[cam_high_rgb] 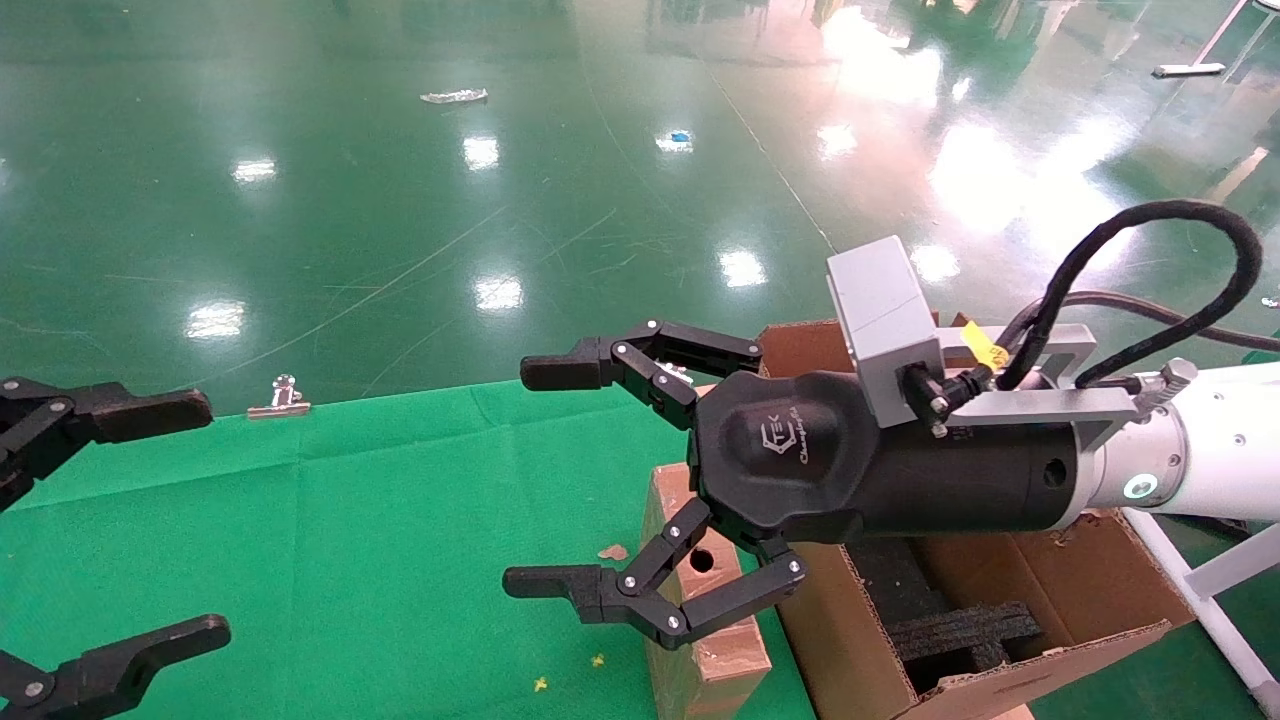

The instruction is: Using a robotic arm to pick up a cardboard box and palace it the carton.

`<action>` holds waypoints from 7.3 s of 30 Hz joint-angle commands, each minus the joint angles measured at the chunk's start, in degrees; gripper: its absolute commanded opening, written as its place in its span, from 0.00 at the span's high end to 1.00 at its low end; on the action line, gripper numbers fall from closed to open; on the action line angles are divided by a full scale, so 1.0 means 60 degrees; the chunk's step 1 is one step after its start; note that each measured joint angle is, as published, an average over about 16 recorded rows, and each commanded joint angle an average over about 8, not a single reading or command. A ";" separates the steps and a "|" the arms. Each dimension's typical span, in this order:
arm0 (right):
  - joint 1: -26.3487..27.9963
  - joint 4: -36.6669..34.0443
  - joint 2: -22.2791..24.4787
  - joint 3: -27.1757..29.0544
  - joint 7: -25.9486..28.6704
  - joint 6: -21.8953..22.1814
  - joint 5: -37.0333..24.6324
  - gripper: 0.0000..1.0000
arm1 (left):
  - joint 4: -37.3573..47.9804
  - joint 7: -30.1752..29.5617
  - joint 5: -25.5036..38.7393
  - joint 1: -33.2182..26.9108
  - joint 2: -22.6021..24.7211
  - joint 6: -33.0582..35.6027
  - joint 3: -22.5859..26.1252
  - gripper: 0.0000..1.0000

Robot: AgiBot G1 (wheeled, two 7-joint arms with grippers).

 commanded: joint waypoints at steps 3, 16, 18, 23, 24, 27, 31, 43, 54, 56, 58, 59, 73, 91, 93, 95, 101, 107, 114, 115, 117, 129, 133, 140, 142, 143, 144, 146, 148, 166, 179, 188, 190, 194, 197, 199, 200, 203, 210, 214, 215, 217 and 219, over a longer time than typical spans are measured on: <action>0.0000 0.0000 0.0000 0.0000 0.0000 0.0000 0.0000 0.00 | 0.0000 0.0000 0.0000 0.0000 0.0000 0.0000 0.0000 0.00; 0.0094 0.0176 -0.0013 -0.0171 0.0158 0.0048 -0.0308 0.00 | 0.0005 0.0003 -0.0001 -0.0002 0.0001 0.0001 0.0004 0.00; 0.0254 0.0323 -0.0051 -0.0374 0.0366 0.0080 -0.0665 0.00 | 0.0006 0.0005 -0.0002 -0.0004 0.0001 0.0001 0.0006 0.00; 0.1174 0.0620 -0.0400 -0.1261 0.1224 -0.0026 -0.2168 0.00 | 0.0009 0.0007 -0.0004 -0.0006 0.0000 0.0002 0.0010 0.00; 0.1435 0.0648 -0.0522 -0.1493 0.1419 -0.0095 -0.2547 0.00 | 0.0009 0.0007 -0.0004 -0.0006 -0.0001 0.0002 0.0011 0.00; 0.2255 0.0689 -0.0955 -0.2229 0.1964 -0.0334 -0.3685 0.00 | 0.0009 0.0009 -0.0006 -0.0007 -0.0001 0.0001 0.0013 0.00; 0.3281 0.0713 -0.1569 -0.3285 0.2540 -0.0573 -0.5063 0.00 | 0.0010 0.0010 -0.0008 -0.0008 -0.0002 0.0000 0.0016 0.00; 0.6061 0.0685 -0.2391 -0.6117 0.3797 -0.0797 -0.6366 0.00 | 0.0010 0.0014 -0.0014 -0.0010 -0.0006 -0.0004 0.0025 0.00; 0.8708 0.0695 -0.2032 -0.8717 0.4216 -0.0830 -0.6496 0.00 | 0.0010 0.0018 -0.0019 -0.0012 -0.0009 -0.0007 0.0032 0.00; 0.9049 0.0697 -0.2055 -0.9244 0.4307 -0.0820 -0.6547 0.00 | 0.0010 0.0019 -0.0020 -0.0012 -0.0010 -0.0008 0.0034 0.00; 0.9327 0.0698 -0.2123 -0.9771 0.4420 -0.0807 -0.6588 0.00 | 0.0010 0.0020 -0.0021 -0.0012 -0.0010 -0.0008 0.0035 0.00; 0.9447 0.0698 -0.2176 -1.0033 0.4489 -0.0799 -0.6602 0.00 | 0.0010 0.0020 -0.0021 -0.0012 -0.0011 -0.0008 0.0036 0.00; 1.0763 0.0632 -0.3261 -1.2666 0.6503 -0.0607 -0.6722 0.00 | 0.0010 0.0025 -0.0028 -0.0014 -0.0015 -0.0013 0.0046 0.00; 1.0568 -0.2683 -0.3534 -1.3361 1.2838 -0.0657 -0.4481 0.00 | 0.0010 0.0031 -0.0036 -0.0017 -0.0020 -0.0018 0.0058 0.00; 1.0437 -0.3040 -0.3528 -1.3372 1.2797 -0.0651 -0.4244 0.00 | 0.0010 0.0032 -0.0037 -0.0017 -0.0020 -0.0019 0.0059 0.00; 1.0326 -0.3333 -0.3564 -1.3408 1.2749 -0.0629 -0.4116 0.00 | 0.0010 0.0032 -0.0038 -0.0018 -0.0021 -0.0019 0.0060 0.00; 1.0074 -0.3817 -0.3821 -1.3587 1.2680 -0.0559 -0.4056 0.05 | 0.0010 0.0034 -0.0041 -0.0018 -0.0022 -0.0021 0.0064 0.00; 0.9989 -0.3737 -0.3998 -1.3794 1.2872 -0.0482 -0.4221 0.72 | 0.0010 0.0036 -0.0044 -0.0019 -0.0024 -0.0023 0.0068 0.30; 0.9940 -0.3308 -0.3957 -1.3917 1.3166 -0.0321 -0.4332 1.00 | 0.0010 0.0039 -0.0047 -0.0020 -0.0026 -0.0025 0.0073 0.99; 0.9937 -0.3241 -0.3943 -1.3931 1.3207 -0.0296 -0.4353 1.00 | 0.0010 0.0039 -0.0047 -0.0020 -0.0026 -0.0025 0.0073 1.00; 0.9930 -0.3112 -0.3917 -1.3961 1.3289 -0.0250 -0.4397 1.00 | 0.0010 0.0040 -0.0048 -0.0021 -0.0027 -0.0025 0.0075 1.00; 0.9849 -0.2593 -0.3769 -1.4106 1.3672 -0.0025 -0.4626 1.00 | 0.0010 0.0043 -0.0053 -0.0022 -0.0030 -0.0029 0.0082 1.00; 0.9809 -0.2520 -0.3751 -1.4151 1.3748 0.0033 -0.4699 1.00 | 0.0010 0.0045 -0.0055 -0.0023 -0.0031 -0.0030 0.0085 1.00; 0.9906 -0.2407 -0.3629 -1.4102 1.3556 0.0151 -0.4783 1.00 | 0.0010 0.0047 -0.0058 -0.0024 -0.0033 -0.0032 0.0089 1.00; 1.0055 -0.2265 -0.3448 -1.3987 1.3310 0.0280 -0.4794 1.00 | 0.0010 0.0047 -0.0059 -0.0024 -0.0033 -0.0032 0.0090 1.00; 1.0158 -0.2159 -0.3318 -1.3908 1.3143 0.0372 -0.4806 1.00 | 0.0010 0.0048 -0.0059 -0.0024 -0.0034 -0.0033 0.0091 1.00; 1.0279 -0.2038 -0.3164 -1.3814 1.2963 0.0485 -0.4821 1.00 | 0.0010 0.0048 -0.0060 -0.0024 -0.0034 -0.0033 0.0092 1.00; 1.0575 -0.1747 -0.2749 -1.3575 1.2553 0.0774 -0.4841 1.00 | 0.0010 0.0049 -0.0061 -0.0025 -0.0034 -0.0033 0.0093 1.00; 1.0906 -0.1463 -0.2271 -1.3316 1.2157 0.1098 -0.4887 1.00 | 0.0010 0.0049 -0.0061 -0.0025 -0.0035 -0.0034 0.0094 1.00; 1.3050 -0.2332 0.0259 -1.2959 1.0771 0.1429 -0.7133 1.00 | 0.0010 0.0055 -0.0069 -0.0027 -0.0039 -0.0039 0.0105 1.00; 1.2409 -0.3761 0.0936 -1.3669 1.0456 0.0774 -0.7764 1.00 | 0.0010 0.0059 -0.0074 -0.0029 -0.0042 -0.0042 0.0113 0.00; 1.1184 -0.5330 0.0622 -1.3871 0.9846 0.1153 -0.7285 1.00 | 0.0010 0.0061 -0.0078 -0.0030 -0.0045 -0.0044 0.0118 0.00; 1.0904 -0.5717 0.0484 -1.3899 0.9671 0.1242 -0.7179 1.00 | 0.0010 0.0062 -0.0079 -0.0030 -0.0045 -0.0045 0.0119 0.00; 1.0333 -0.6491 0.0170 -1.3953 0.9318 0.1405 -0.6993 1.00 | 0.0010 0.0063 -0.0080 -0.0031 -0.0046 -0.0046 0.0121 0.00; 0.9927 -0.7061 -0.0097 -1.4000 0.9091 0.1530 -0.6913 1.00 | 0.0010 0.0064 -0.0081 -0.0031 -0.0047 -0.0047 0.0123 0.00; 0.9681 -0.7416 -0.0272 -1.4025 0.8964 0.1623 -0.6876 1.00 | 0.0010 0.0064 -0.0082 -0.0031 -0.0047 -0.0047 0.0124 0.00; 0.9562 -0.7588 -0.0364 -1.4039 0.8909 0.1682 -0.6871 1.00 | 0.0010 0.0065 -0.0083 -0.0032 -0.0047 -0.0047 0.0125 0.00; 0.9210 -0.8058 -0.0620 -1.4057 0.8787 0.1871 -0.6822 1.00 | 0.0010 0.0066 -0.0084 -0.0032 -0.0048 -0.0048 0.0127 0.00; 0.8235 -0.8993 -0.1129 -1.3972 0.8531 0.2448 -0.6519 1.00 | 0.0010 0.0068 -0.0086 -0.0033 -0.0050 -0.0050 0.0130 0.00; 0.7477 -0.9502 -0.1412 -1.3829 0.8324 0.2928 -0.6196 1.00 | 0.0010 0.0069 -0.0088 -0.0033 -0.0051 -0.0051 0.0133 0.00; 0.7271 -0.9631 -0.1490 -1.3790 0.8261 0.3068 -0.6113 1.00 | 0.0010 0.0069 -0.0088 -0.0033 -0.0051 -0.0051 0.0133 0.00; 0.6893 -0.9886 -0.1643 -1.3705 0.8126 0.3360 -0.5951 1.00 | 0.0010 0.0070 -0.0089 -0.0034 -0.0051 -0.0052 0.0134 0.00; 0.6565 -1.0123 -0.1781 -1.3616 0.7956 0.3651 -0.5799 1.00 | 0.0010 0.0070 -0.0090 -0.0034 -0.0052 -0.0052 0.0136 0.00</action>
